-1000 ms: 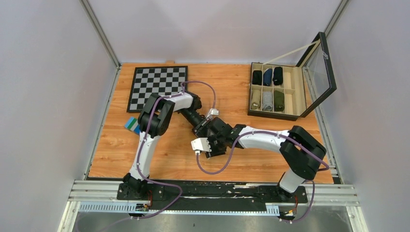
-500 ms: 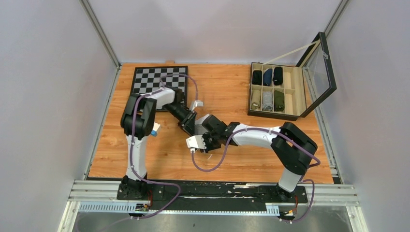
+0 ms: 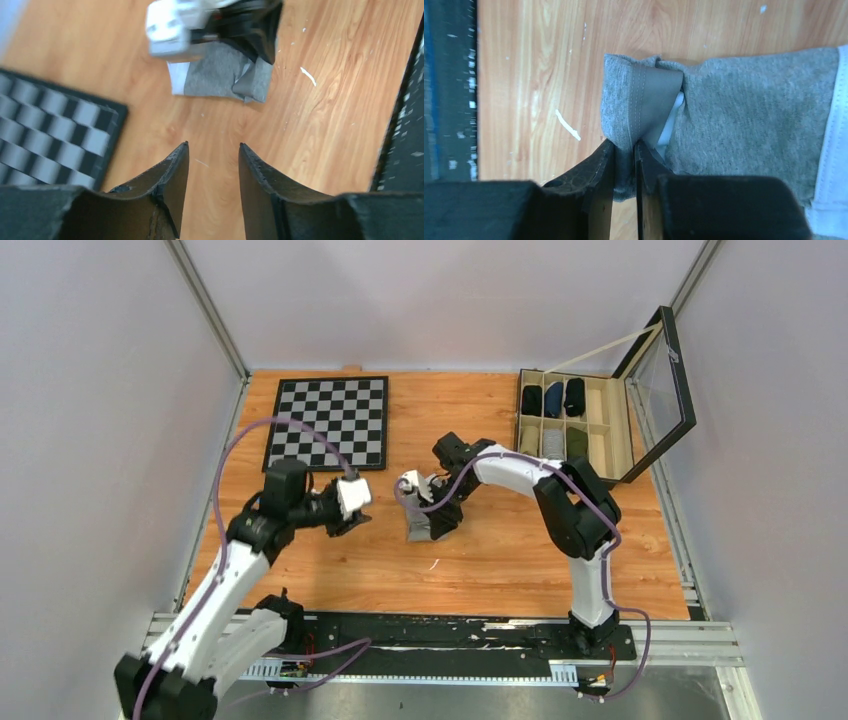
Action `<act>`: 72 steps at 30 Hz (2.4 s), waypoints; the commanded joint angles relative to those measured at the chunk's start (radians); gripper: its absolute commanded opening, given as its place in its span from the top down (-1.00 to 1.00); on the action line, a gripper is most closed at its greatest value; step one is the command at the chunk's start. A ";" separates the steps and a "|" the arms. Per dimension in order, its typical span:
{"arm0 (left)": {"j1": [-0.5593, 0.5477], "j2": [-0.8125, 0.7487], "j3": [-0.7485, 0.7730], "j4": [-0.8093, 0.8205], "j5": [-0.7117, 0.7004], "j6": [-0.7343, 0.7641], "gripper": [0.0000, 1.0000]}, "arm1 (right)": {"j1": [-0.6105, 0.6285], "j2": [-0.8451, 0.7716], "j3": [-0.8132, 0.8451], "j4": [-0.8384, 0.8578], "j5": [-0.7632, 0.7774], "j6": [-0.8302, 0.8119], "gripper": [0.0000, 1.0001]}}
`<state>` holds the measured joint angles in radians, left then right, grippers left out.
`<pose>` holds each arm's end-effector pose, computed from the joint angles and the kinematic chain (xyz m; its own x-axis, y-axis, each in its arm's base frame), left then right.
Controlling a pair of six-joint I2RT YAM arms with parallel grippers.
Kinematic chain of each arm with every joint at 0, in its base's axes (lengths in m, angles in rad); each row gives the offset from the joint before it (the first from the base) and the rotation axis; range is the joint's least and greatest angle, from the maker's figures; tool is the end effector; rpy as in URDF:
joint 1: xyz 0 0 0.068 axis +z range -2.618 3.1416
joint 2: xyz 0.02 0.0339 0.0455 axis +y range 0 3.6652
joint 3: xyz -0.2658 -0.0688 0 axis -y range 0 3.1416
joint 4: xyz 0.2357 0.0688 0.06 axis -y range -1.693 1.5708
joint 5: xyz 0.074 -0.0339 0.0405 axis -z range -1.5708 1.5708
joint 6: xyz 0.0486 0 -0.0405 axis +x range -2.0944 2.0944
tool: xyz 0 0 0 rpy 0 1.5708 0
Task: Roll the underwear
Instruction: Roll the underwear to the center of the board.
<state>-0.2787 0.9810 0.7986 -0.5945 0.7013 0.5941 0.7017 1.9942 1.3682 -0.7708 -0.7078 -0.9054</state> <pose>0.1780 -0.0835 0.2727 -0.1933 0.5001 -0.8441 0.9180 0.3958 0.0243 0.2657 0.2659 0.1571 -0.0109 -0.7918 -0.6106 -0.9476 -0.1867 0.2591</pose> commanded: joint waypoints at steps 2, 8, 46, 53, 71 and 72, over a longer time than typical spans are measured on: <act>-0.174 -0.281 -0.231 0.212 -0.138 0.386 -0.18 | -0.073 0.143 0.109 -0.292 -0.189 0.078 0.84; -0.419 -0.072 -0.227 0.276 -0.278 0.472 -0.32 | -0.112 0.267 0.256 -0.389 -0.258 0.088 0.84; -0.581 0.593 0.092 0.196 -0.346 0.365 0.90 | -0.151 0.197 0.251 -0.390 -0.215 0.143 0.55; -0.577 0.627 0.160 0.057 -0.181 0.272 1.00 | -0.348 0.041 0.312 -0.570 -0.238 0.074 0.01; -0.261 1.089 0.543 -0.389 0.304 0.188 1.00 | -0.478 -0.603 -0.133 -0.242 -0.116 0.062 0.06; -0.245 1.120 0.573 -0.426 0.327 0.203 1.00 | -0.454 -0.596 -0.139 -0.243 -0.102 0.050 0.06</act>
<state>-0.5865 1.9705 1.2881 -0.8215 0.9421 0.7612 0.1802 1.3972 1.2736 -1.1275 -0.8680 -0.8146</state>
